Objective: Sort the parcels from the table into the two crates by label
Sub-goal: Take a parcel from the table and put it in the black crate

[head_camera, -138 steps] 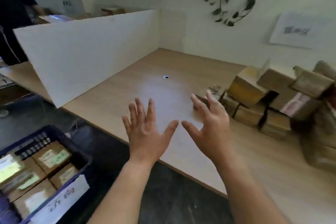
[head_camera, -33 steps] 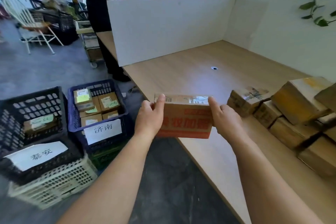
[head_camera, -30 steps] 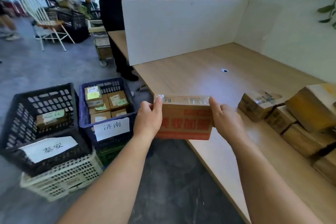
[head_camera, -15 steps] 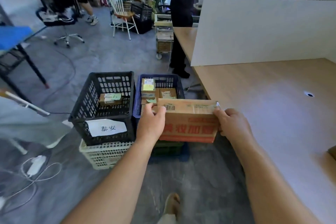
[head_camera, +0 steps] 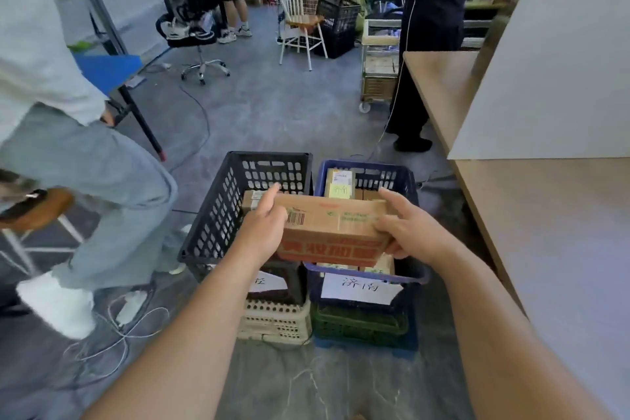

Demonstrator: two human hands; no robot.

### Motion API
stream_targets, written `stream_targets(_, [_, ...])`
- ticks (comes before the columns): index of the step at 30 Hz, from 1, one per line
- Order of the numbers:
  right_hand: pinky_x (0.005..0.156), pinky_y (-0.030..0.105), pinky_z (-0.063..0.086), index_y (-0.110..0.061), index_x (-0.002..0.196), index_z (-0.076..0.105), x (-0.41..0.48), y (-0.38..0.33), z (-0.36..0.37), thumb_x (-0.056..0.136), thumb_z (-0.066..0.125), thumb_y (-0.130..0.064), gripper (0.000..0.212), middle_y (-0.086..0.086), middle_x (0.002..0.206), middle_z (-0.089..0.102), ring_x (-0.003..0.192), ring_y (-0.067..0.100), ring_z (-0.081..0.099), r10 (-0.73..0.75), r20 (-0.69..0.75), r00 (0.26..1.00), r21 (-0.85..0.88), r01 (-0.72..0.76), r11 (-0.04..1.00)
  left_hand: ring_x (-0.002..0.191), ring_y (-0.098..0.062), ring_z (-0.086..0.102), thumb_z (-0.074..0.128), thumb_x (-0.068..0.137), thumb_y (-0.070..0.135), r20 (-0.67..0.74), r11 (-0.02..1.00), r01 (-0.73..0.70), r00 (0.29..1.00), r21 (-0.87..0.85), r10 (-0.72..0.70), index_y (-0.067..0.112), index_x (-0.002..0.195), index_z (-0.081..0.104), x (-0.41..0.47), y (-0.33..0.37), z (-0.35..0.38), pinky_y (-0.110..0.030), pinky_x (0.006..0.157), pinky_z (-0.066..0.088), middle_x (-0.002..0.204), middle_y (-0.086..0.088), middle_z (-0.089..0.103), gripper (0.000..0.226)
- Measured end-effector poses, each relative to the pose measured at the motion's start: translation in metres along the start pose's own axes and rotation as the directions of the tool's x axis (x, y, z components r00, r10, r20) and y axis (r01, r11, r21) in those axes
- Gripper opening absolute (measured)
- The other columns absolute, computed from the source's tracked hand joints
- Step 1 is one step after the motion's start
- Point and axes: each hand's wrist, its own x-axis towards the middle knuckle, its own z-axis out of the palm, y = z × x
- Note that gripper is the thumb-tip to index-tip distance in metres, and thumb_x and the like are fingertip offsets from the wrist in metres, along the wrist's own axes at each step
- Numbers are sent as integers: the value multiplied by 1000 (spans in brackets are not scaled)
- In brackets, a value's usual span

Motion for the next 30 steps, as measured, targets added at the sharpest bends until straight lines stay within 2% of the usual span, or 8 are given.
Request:
stream_targets(4, [73, 36, 60, -30, 131, 46, 49, -17, 14, 94, 57, -14, 41, 1, 104, 62, 89, 21, 67, 0, 80, 997, -35, 2, 999, 108, -18, 54, 37, 96, 19, -67, 999, 41, 997, -5, -41, 40, 130, 40, 35, -8, -21, -48, 99, 46, 114, 3, 57, 40])
stream_targets(8, [75, 43, 60, -37, 114, 45, 89, -27, 40, 88, 63, -6, 44, -3, 105, 59, 91, 22, 66, 5, 105, 994, -107, 6, 994, 96, -16, 56, 47, 92, 16, -117, 995, 97, 989, 14, -95, 32, 114, 45, 68, -23, -42, -38, 82, 49, 104, 3, 59, 27])
stream_targets(11, [74, 39, 59, -40, 107, 45, 119, -36, 61, 88, 66, -23, 34, -8, 106, 58, 88, 15, 64, -3, 90, 996, -113, 13, 993, 97, -16, 57, 56, 91, 25, -112, 995, 104, 989, 8, -102, 27, 101, 47, 102, -37, -57, -37, 80, 51, 109, 2, 59, 14])
stream_targets(15, [64, 26, 48, -38, 96, 48, 155, -58, 91, 90, 60, -43, 15, -17, 98, 56, 87, 7, 59, 8, -13, 1000, -59, -9, 998, 87, -11, 53, 61, 92, 28, -108, 994, 100, 990, 50, -94, 20, 99, 46, 155, -54, -80, -27, 63, 41, 109, -1, 58, 18])
stream_targets(18, [56, 23, 44, -33, 116, 47, 182, -79, 116, 96, 55, -36, 22, -11, 98, 61, 81, 8, 60, 48, -133, 990, -75, -58, 996, 83, -8, 51, 62, 93, 25, -63, 993, 88, 995, 79, -83, 19, 106, 45, 193, -65, -103, -23, 59, 37, 110, 1, 55, 23])
stream_targets(21, [54, 23, 41, -43, 148, 20, 210, -96, 143, 100, 49, -33, 57, -9, 107, 59, 79, 12, 60, 61, -125, 990, -98, -74, 992, 99, -15, 55, 65, 91, 24, 10, 994, 49, 999, 100, -50, 28, 113, 38, 232, -84, -131, -33, 79, 46, 122, 3, 56, 35])
stream_targets(25, [73, 24, 44, -42, 153, 12, 242, -107, 173, 98, 54, -16, 73, 3, 131, 51, 103, 21, 57, 128, -73, 989, -136, -137, 981, 125, -18, 50, 64, 90, 19, 108, 993, -6, 994, 119, -6, 31, 148, 26, 268, -101, -159, -39, 105, 39, 137, 6, 52, 70])
stream_targets(30, [93, 36, 49, -45, 151, 16, 280, -95, 199, 94, 59, -11, 79, 3, 137, 47, 111, 19, 52, 175, -20, 984, -168, -175, 970, 127, -11, 46, 63, 91, 9, 202, 988, -77, 978, 136, 49, 33, 152, 22, 307, -132, -164, -31, 102, 36, 137, 14, 48, 78])
